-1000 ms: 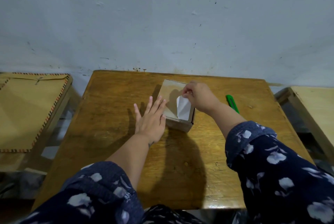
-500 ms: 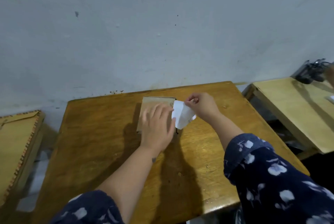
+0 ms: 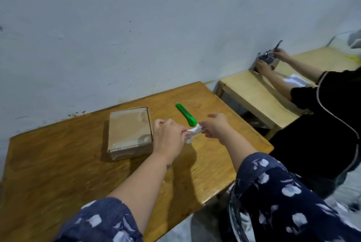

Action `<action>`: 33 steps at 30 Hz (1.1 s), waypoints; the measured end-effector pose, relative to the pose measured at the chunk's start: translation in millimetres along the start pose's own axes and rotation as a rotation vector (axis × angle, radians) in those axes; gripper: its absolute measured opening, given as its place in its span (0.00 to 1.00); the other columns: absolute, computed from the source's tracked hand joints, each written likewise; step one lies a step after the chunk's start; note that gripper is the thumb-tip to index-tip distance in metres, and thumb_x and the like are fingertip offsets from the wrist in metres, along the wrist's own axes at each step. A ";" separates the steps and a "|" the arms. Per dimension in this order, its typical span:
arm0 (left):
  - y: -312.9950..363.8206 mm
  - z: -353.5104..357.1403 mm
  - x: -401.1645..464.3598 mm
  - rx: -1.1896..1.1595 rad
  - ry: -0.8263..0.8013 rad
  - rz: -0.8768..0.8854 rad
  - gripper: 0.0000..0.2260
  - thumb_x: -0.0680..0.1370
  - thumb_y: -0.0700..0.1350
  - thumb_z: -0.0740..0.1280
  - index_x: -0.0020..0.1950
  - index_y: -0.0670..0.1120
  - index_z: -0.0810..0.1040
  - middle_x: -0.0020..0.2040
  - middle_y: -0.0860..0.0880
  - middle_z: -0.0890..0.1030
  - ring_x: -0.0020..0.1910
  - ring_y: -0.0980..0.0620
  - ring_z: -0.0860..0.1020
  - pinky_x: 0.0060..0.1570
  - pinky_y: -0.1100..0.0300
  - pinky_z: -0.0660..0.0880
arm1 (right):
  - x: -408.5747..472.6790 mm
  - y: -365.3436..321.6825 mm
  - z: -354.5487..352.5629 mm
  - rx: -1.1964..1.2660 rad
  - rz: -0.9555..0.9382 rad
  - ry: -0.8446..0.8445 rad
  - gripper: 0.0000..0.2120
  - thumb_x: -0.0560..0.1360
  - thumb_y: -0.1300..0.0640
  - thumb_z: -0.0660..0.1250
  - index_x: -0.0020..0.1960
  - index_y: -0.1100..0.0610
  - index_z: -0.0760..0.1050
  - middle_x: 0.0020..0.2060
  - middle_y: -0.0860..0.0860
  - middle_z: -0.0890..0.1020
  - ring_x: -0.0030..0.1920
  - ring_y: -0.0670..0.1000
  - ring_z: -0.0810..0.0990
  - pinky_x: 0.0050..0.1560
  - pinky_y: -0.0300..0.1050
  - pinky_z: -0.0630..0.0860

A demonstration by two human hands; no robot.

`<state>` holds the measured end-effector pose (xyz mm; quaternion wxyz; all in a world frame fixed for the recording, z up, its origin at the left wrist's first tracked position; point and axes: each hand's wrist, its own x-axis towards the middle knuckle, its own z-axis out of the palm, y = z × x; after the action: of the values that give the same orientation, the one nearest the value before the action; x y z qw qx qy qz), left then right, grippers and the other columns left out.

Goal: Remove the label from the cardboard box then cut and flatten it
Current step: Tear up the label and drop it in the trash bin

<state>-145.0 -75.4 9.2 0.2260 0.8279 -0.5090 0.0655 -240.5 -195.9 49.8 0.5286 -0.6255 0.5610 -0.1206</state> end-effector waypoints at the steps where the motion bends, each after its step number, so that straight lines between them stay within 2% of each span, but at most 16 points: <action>1: 7.2 3.6 -0.9 -0.010 -0.030 0.001 0.12 0.78 0.59 0.62 0.50 0.58 0.83 0.42 0.57 0.82 0.50 0.56 0.73 0.55 0.55 0.56 | -1.0 4.4 -11.1 0.083 0.058 -0.014 0.19 0.75 0.64 0.67 0.64 0.59 0.68 0.47 0.61 0.80 0.32 0.51 0.78 0.33 0.44 0.75; 3: 25.1 13.7 -5.0 -0.036 -0.087 -0.005 0.12 0.78 0.59 0.61 0.50 0.59 0.83 0.41 0.56 0.81 0.50 0.55 0.72 0.56 0.54 0.57 | -1.0 16.8 -31.9 0.182 0.136 -0.031 0.19 0.76 0.67 0.64 0.65 0.60 0.66 0.47 0.60 0.80 0.34 0.52 0.78 0.41 0.47 0.78; 5: 44.5 22.6 -10.4 -0.053 -0.126 -0.017 0.12 0.79 0.58 0.61 0.50 0.58 0.83 0.40 0.56 0.81 0.50 0.55 0.73 0.56 0.55 0.58 | -0.2 34.7 -51.8 0.087 0.121 0.025 0.18 0.76 0.66 0.65 0.65 0.58 0.68 0.47 0.58 0.80 0.41 0.54 0.80 0.51 0.51 0.79; 7: 64.0 29.8 -16.1 -0.045 -0.154 -0.033 0.12 0.79 0.58 0.60 0.49 0.58 0.83 0.39 0.56 0.80 0.51 0.54 0.73 0.56 0.55 0.59 | -3.6 53.8 -74.4 -0.093 -0.013 0.067 0.18 0.74 0.63 0.68 0.63 0.56 0.73 0.52 0.55 0.80 0.50 0.53 0.79 0.54 0.49 0.77; 11: 112.4 45.0 -29.8 -0.080 -0.262 -0.042 0.13 0.79 0.58 0.60 0.48 0.55 0.82 0.41 0.54 0.81 0.51 0.53 0.73 0.55 0.54 0.60 | -25.0 83.5 -120.2 -0.388 -0.392 -0.143 0.11 0.75 0.56 0.68 0.57 0.51 0.80 0.56 0.46 0.80 0.58 0.46 0.74 0.59 0.44 0.71; 12: 127.3 49.2 -34.2 -0.102 -0.287 -0.042 0.12 0.79 0.57 0.60 0.48 0.55 0.82 0.42 0.54 0.81 0.51 0.52 0.74 0.55 0.53 0.60 | -26.8 92.9 -130.2 -0.497 -0.446 -0.177 0.10 0.74 0.54 0.69 0.56 0.51 0.80 0.56 0.46 0.80 0.58 0.46 0.75 0.59 0.44 0.71; 14: 156.5 57.4 -42.7 -0.154 -0.323 -0.040 0.11 0.80 0.56 0.59 0.49 0.55 0.81 0.43 0.54 0.81 0.50 0.51 0.75 0.54 0.53 0.61 | -26.5 114.4 -150.5 -0.639 -0.498 -0.205 0.10 0.73 0.52 0.70 0.53 0.53 0.82 0.51 0.48 0.83 0.53 0.47 0.77 0.53 0.42 0.71; 16: 183.3 64.5 -52.2 -0.224 -0.375 -0.041 0.12 0.80 0.56 0.58 0.47 0.56 0.80 0.39 0.56 0.79 0.47 0.51 0.75 0.54 0.54 0.62 | -25.7 137.9 -172.9 -0.671 -0.501 -0.189 0.07 0.72 0.51 0.70 0.48 0.53 0.83 0.40 0.45 0.81 0.45 0.46 0.76 0.47 0.42 0.69; 18: 207.0 72.9 -63.8 -0.276 -0.430 -0.034 0.11 0.80 0.57 0.58 0.44 0.58 0.78 0.35 0.57 0.77 0.44 0.52 0.75 0.54 0.54 0.61 | -28.7 160.1 -194.6 -0.675 -0.504 -0.153 0.05 0.71 0.49 0.71 0.40 0.50 0.81 0.32 0.41 0.78 0.41 0.46 0.76 0.47 0.45 0.68; 21: 241.1 86.0 -80.6 -0.324 -0.419 -0.069 0.11 0.80 0.56 0.58 0.45 0.58 0.80 0.42 0.56 0.82 0.46 0.54 0.76 0.53 0.56 0.58 | -39.3 190.5 -219.8 -0.647 -0.515 -0.125 0.07 0.70 0.51 0.71 0.35 0.50 0.78 0.30 0.42 0.78 0.38 0.46 0.75 0.48 0.47 0.69; 24: 271.4 99.7 -90.7 -0.442 -0.474 -0.215 0.12 0.80 0.54 0.59 0.43 0.55 0.80 0.40 0.54 0.82 0.44 0.53 0.75 0.52 0.54 0.59 | -51.3 214.9 -237.6 -0.633 -0.585 -0.054 0.09 0.71 0.56 0.69 0.33 0.48 0.76 0.26 0.40 0.74 0.38 0.47 0.73 0.48 0.48 0.71; 26: 285.5 111.2 -98.2 -0.591 -0.519 -0.326 0.14 0.80 0.52 0.60 0.38 0.53 0.79 0.34 0.53 0.78 0.39 0.52 0.74 0.50 0.50 0.66 | -56.8 230.7 -246.4 -0.595 -0.608 0.005 0.08 0.71 0.58 0.69 0.34 0.50 0.77 0.26 0.38 0.73 0.40 0.47 0.72 0.48 0.46 0.69; 28: 292.9 123.0 -108.6 -0.772 -0.524 -0.479 0.11 0.81 0.49 0.61 0.42 0.53 0.80 0.39 0.53 0.79 0.43 0.51 0.75 0.50 0.52 0.71 | -61.4 245.7 -253.7 -0.507 -0.592 0.054 0.07 0.71 0.59 0.68 0.34 0.52 0.77 0.27 0.39 0.74 0.42 0.47 0.72 0.48 0.46 0.69; 31: 294.7 138.8 -122.9 -0.850 -0.417 -0.711 0.10 0.81 0.47 0.61 0.55 0.46 0.80 0.50 0.51 0.81 0.51 0.51 0.74 0.49 0.59 0.71 | -64.3 266.4 -269.5 -0.418 -0.504 0.097 0.07 0.72 0.59 0.69 0.35 0.51 0.77 0.32 0.41 0.79 0.42 0.47 0.76 0.49 0.46 0.72; 33: 290.6 144.5 -129.0 -0.747 -0.261 -0.818 0.11 0.81 0.48 0.60 0.54 0.46 0.80 0.51 0.49 0.80 0.48 0.50 0.74 0.50 0.58 0.69 | -64.5 280.7 -287.5 -0.297 -0.408 0.128 0.06 0.73 0.58 0.70 0.37 0.52 0.78 0.37 0.46 0.83 0.41 0.46 0.79 0.46 0.42 0.74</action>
<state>-477.2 -144.4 -73.6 0.4456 0.8228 -0.1594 -0.3149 -637.6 -240.8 -26.9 0.3589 -0.7878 0.4670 -0.1805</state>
